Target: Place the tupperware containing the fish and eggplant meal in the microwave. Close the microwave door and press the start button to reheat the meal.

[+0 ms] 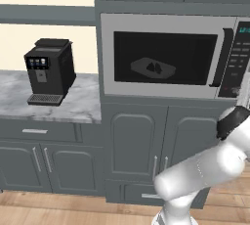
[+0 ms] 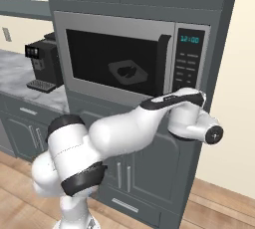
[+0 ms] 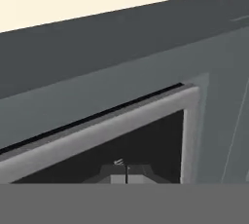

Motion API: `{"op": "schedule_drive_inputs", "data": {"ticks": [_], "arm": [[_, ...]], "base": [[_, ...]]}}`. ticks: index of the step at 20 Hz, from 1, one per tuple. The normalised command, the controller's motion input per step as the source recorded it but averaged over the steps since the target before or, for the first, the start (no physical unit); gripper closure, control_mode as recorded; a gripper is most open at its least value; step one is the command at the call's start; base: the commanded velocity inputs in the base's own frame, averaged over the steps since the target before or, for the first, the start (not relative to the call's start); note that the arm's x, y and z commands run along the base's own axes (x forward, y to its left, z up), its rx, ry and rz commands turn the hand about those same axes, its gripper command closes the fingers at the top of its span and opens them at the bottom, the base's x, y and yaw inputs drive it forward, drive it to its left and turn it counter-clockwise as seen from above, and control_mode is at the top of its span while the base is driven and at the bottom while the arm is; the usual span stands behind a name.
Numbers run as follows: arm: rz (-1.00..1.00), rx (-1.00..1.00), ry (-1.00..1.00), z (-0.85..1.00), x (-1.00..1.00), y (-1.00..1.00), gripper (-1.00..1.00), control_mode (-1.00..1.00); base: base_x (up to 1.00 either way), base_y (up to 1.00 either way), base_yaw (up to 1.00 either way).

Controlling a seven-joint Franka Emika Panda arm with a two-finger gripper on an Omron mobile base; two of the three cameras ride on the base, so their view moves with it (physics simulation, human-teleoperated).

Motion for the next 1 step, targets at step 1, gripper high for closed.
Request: {"op": "schedule_drive_inputs", "data": {"ticks": [1], "arm": [[-0.29,-0.1,0.0,0.0,0.58,0.1,1.0,-1.0]], "base": [[0.0,0.0,0.0]]}}
